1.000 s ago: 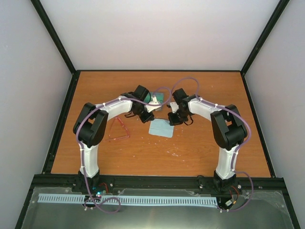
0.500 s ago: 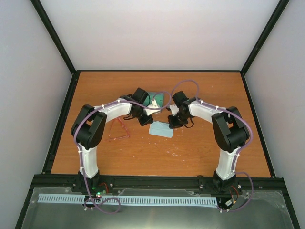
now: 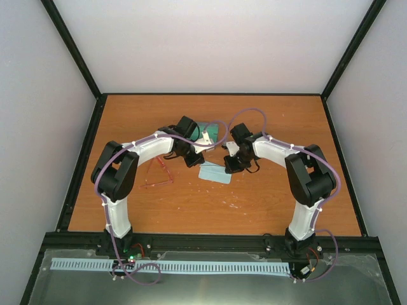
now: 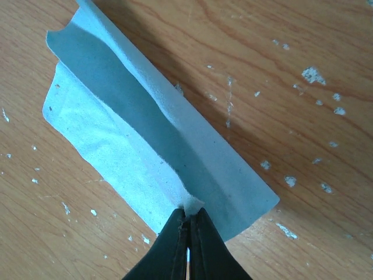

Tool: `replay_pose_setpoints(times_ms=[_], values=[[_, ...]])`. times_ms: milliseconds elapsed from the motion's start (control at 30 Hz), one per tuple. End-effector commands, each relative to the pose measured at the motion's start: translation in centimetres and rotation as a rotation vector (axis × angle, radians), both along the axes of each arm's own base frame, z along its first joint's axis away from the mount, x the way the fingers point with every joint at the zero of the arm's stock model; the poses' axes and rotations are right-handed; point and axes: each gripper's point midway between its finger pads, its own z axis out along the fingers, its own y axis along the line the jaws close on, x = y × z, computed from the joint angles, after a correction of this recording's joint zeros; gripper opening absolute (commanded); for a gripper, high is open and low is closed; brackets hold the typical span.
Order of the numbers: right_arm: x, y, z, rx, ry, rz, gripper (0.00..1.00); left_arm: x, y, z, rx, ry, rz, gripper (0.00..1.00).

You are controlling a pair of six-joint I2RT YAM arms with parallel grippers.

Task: Organize the sunglasses
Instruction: Fold the glasses cleaning cloth at the center of the board.

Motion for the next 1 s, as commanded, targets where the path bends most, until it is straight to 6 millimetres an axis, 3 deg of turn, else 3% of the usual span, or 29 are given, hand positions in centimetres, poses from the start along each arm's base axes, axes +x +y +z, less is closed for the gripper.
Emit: replay_pose_setpoints(times_ms=[0,367,567,767,967], values=[[-0.4,0.3,1.0,0.024,-0.025,0.018,0.03,-0.7,-0.4,0.9,-0.016,-0.011,-0.036,0.01],[-1.6,0.9,2.1,0.094,-0.036,0.050,0.03,-0.6,-0.2,0.3,-0.005,-0.015,-0.022,0.00],[-2.1,0.9,1.4,0.098,-0.016,0.056,0.03,-0.6,-0.2,0.1,-0.003,-0.013,-0.020,0.01],[-2.2,0.8,-0.1,0.076,0.017,0.047,0.03,-0.8,-0.1,-1.0,0.019,0.009,-0.041,0.18],[-1.6,1.0,0.0,0.071,0.007,0.043,0.03,-1.4,0.4,-2.2,0.045,-0.007,-0.105,0.25]])
